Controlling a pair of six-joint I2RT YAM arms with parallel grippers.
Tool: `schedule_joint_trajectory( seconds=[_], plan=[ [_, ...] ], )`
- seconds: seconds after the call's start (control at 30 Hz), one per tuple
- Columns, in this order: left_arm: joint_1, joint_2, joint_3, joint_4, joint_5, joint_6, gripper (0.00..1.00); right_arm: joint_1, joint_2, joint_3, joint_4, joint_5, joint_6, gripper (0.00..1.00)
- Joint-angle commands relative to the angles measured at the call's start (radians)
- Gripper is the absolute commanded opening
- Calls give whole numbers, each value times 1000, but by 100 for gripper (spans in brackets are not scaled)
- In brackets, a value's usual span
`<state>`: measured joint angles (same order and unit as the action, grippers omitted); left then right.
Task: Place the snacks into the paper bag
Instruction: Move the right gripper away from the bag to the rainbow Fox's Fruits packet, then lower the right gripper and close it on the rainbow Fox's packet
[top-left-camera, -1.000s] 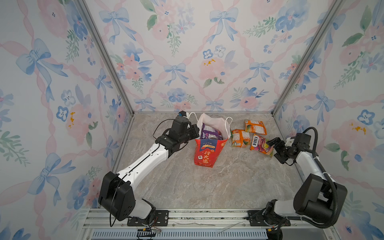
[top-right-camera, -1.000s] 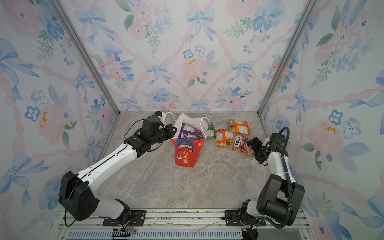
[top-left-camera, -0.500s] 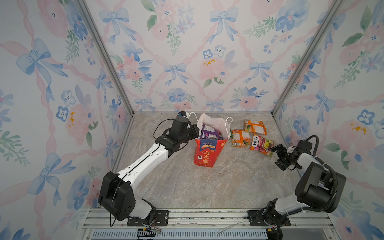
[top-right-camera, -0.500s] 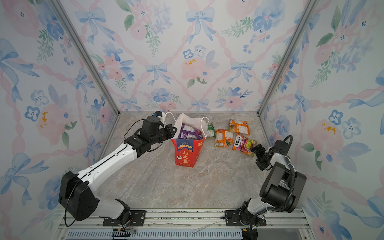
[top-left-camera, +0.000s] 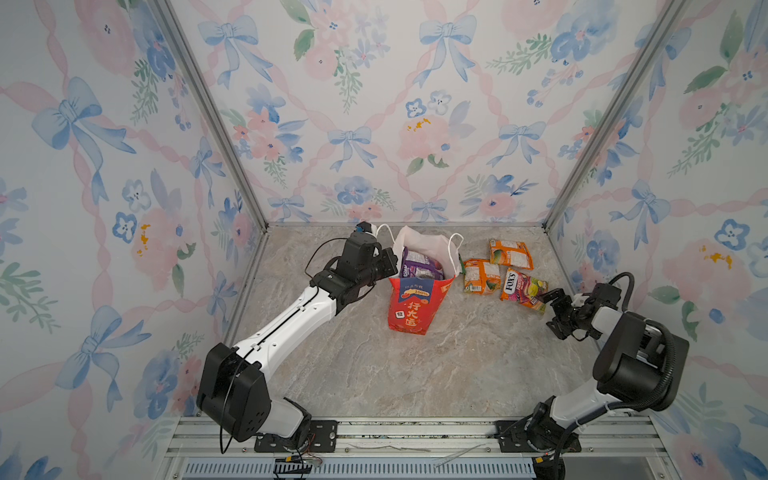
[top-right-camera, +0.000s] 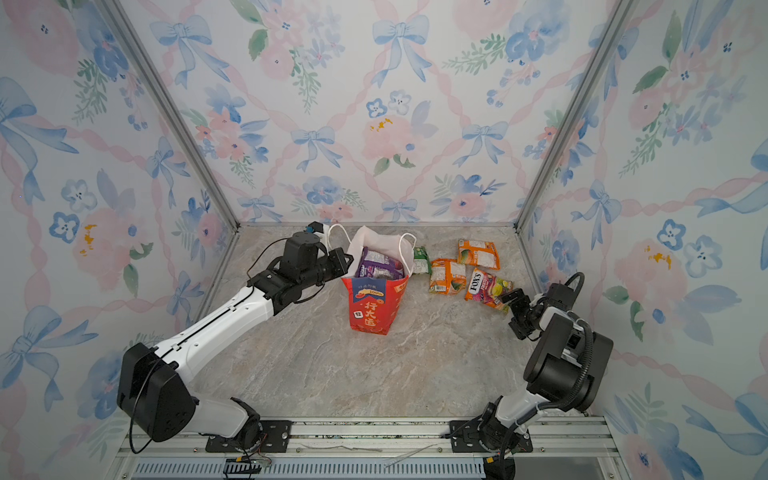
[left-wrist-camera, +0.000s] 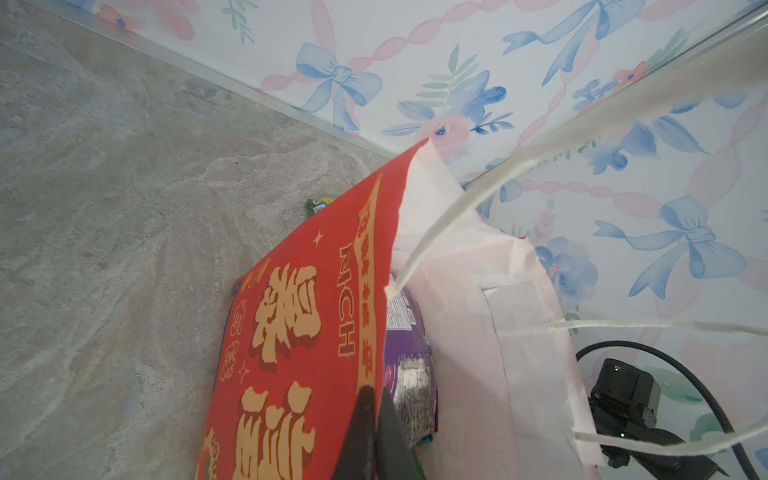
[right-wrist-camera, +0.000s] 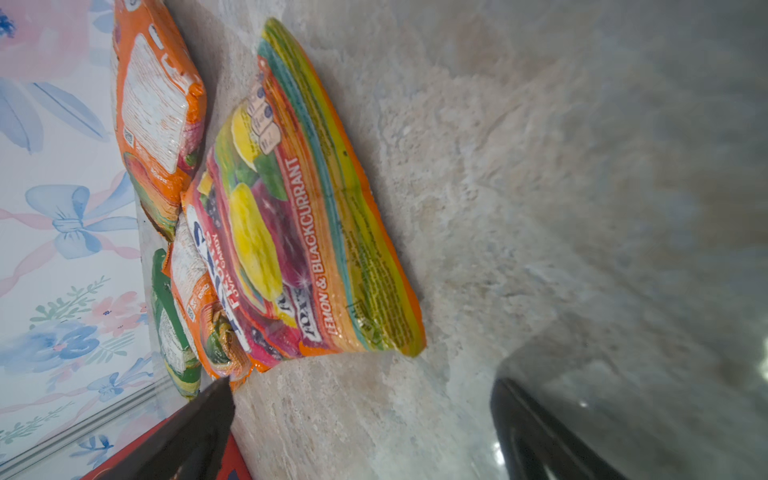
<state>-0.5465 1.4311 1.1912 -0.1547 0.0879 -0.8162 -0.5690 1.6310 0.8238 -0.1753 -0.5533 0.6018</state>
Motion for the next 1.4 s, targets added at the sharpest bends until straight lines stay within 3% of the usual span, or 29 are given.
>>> schedule_joint_trajectory(
  seconds=[0.0, 0.23, 0.9, 1.37],
  plan=[
    [9, -10, -21, -6, 14, 3, 0, -6, 49, -11, 58, -25, 16, 99],
    [12, -21, -32, -5, 8, -3, 0, -6, 79, 6, 84, -27, 59, 100],
    [13, -9, -35, 7, 17, -11, 0, 95, 187, 74, 129, -10, 59, 89],
    [13, -12, -38, 8, 16, -11, 0, 97, 186, 68, 169, -50, 57, 58]
  ],
)
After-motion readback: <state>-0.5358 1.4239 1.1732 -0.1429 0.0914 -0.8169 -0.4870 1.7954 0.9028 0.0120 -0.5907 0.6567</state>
